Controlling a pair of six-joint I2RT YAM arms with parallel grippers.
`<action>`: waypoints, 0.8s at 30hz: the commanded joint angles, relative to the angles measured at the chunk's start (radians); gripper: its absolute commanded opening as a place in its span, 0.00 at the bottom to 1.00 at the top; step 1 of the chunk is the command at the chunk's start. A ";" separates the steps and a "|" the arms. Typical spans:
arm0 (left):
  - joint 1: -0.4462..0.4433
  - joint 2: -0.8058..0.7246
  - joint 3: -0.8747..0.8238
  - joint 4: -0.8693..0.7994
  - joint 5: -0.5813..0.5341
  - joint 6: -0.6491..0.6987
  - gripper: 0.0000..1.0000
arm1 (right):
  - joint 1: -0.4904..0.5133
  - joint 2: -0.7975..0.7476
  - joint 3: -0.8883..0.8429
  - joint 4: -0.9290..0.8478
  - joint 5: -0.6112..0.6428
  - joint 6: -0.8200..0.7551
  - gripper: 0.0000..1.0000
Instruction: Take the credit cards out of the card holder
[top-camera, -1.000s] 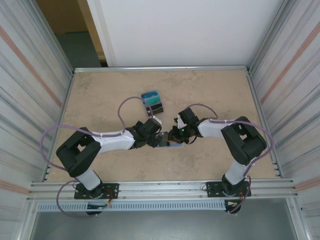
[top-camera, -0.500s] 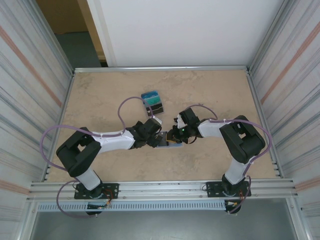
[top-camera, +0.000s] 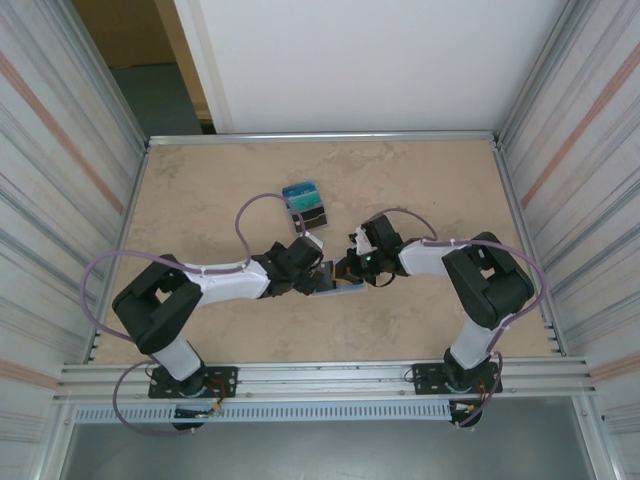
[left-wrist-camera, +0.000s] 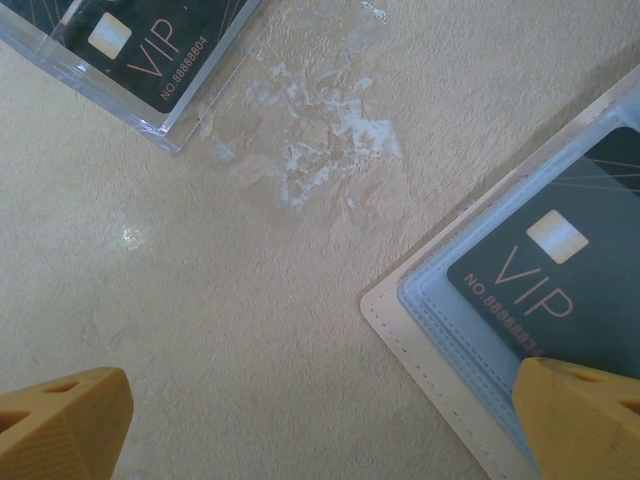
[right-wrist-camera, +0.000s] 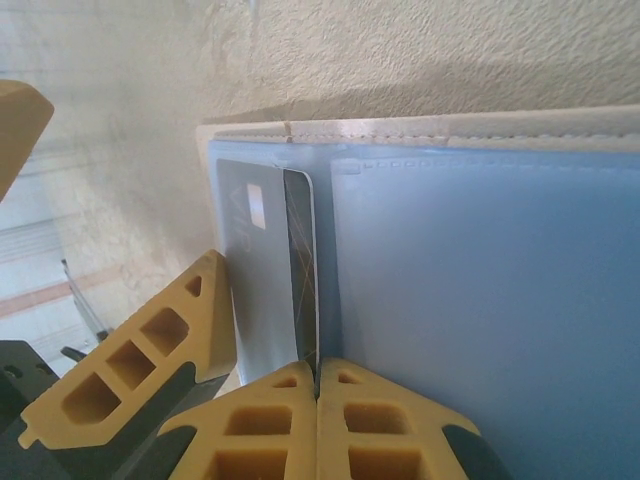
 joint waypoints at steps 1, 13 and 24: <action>-0.011 0.026 -0.009 -0.060 -0.005 -0.007 0.99 | -0.010 -0.033 0.000 -0.100 0.077 -0.037 0.00; -0.011 0.013 -0.021 -0.051 -0.019 -0.004 0.99 | -0.036 -0.053 0.048 -0.223 0.140 -0.104 0.00; -0.010 -0.050 -0.003 -0.039 -0.020 0.032 0.99 | -0.039 -0.073 0.084 -0.296 0.170 -0.134 0.00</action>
